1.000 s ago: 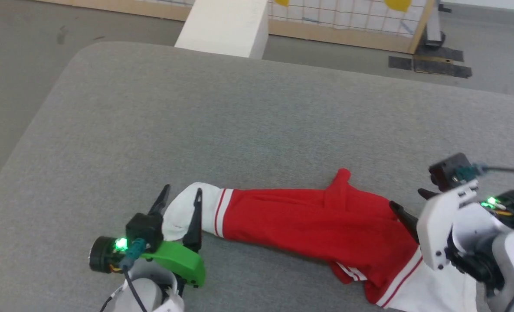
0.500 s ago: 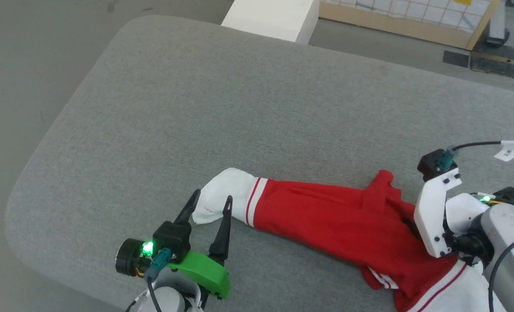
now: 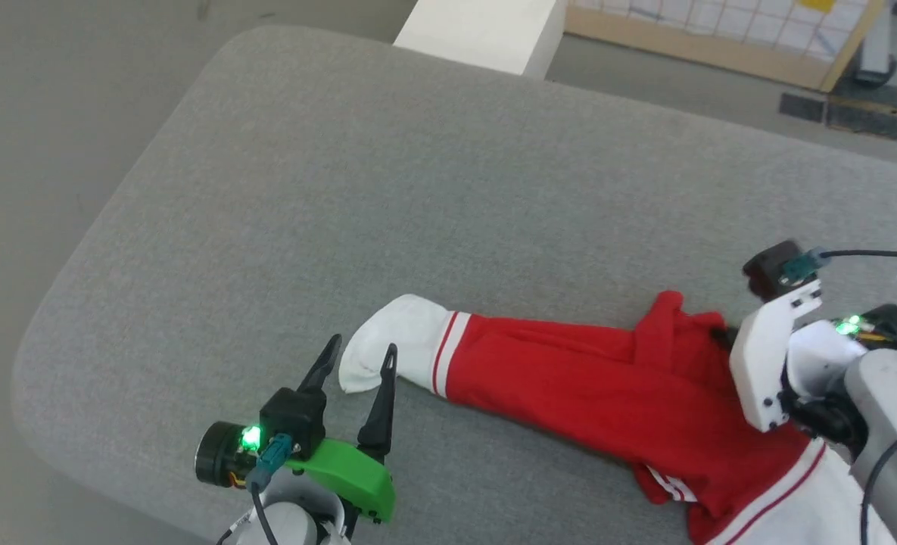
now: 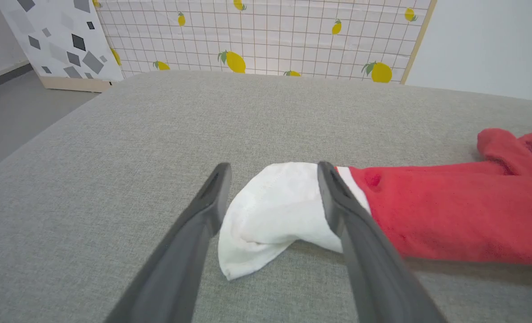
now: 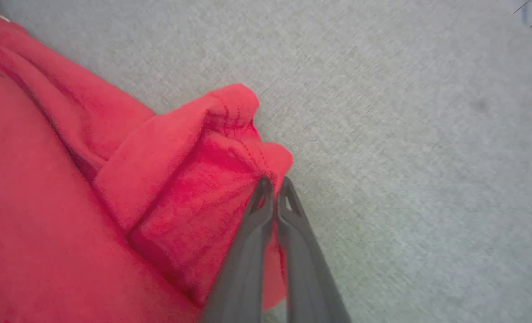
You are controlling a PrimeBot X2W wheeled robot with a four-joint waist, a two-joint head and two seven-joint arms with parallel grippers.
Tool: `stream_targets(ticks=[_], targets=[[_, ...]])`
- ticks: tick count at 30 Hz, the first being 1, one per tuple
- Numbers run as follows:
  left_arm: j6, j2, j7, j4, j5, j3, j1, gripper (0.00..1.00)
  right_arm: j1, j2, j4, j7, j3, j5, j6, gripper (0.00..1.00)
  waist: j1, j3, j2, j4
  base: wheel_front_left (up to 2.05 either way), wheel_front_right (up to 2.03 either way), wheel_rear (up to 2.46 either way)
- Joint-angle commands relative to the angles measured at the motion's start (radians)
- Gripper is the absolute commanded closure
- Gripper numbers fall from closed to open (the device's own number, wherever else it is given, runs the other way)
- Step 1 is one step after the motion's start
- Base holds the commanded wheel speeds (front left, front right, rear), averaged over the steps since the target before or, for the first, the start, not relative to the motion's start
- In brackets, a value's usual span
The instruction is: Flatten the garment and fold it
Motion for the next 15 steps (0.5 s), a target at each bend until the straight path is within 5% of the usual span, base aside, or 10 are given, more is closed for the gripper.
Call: stream_targets(ticks=[1,15], targets=[[-0.004,-0.004,-0.004,0.003,0.010,0.006,0.014,0.00,0.005,-0.015,-0.018,-0.038,-0.020,-0.013,-0.002,1.00,-0.0001,-0.037,0.0000,-0.035,0.00,0.00,0.00],[-0.019,-0.005,-0.004,-0.007,0.010,0.014,0.015,0.00,-0.082,-0.061,-0.200,-0.204,-0.256,-0.228,-0.002,1.00,-0.0001,-0.040,0.0000,-0.065,0.00,0.00,0.00]])
